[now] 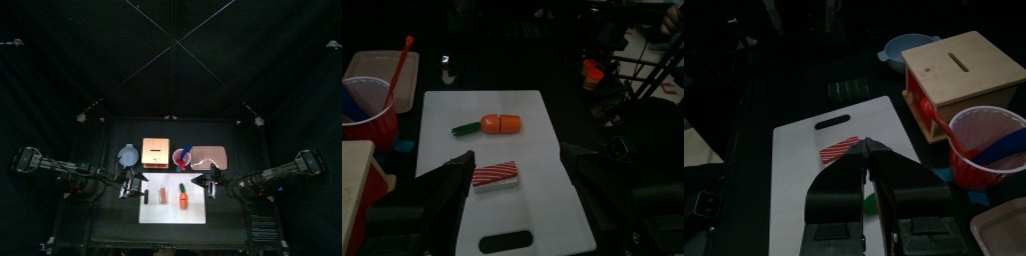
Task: Place carrot into bowl
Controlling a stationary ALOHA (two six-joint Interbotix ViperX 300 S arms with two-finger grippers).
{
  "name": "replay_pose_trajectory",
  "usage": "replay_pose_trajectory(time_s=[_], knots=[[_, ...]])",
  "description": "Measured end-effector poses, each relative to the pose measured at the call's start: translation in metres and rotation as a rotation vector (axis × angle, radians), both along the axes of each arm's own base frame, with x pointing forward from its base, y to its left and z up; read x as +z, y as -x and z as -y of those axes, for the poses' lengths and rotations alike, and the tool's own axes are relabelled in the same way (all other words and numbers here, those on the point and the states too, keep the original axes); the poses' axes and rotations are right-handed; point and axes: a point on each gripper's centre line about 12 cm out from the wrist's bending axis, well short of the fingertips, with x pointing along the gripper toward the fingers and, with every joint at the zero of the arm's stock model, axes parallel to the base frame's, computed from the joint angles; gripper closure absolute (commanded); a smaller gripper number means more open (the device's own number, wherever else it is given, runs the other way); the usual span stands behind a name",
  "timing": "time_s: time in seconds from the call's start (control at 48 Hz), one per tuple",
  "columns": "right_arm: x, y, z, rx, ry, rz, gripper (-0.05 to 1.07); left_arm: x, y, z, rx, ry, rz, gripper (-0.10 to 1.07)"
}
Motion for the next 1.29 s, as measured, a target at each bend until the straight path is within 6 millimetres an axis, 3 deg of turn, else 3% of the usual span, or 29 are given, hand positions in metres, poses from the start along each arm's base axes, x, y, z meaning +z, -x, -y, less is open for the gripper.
replay_pose_trajectory(time_s=[1.292], knots=[[-0.005,0.001,0.001,-0.017,-0.032,-0.015,0.61,-0.014,0.004,-0.009,0.046,0.006,-0.043,-0.01]])
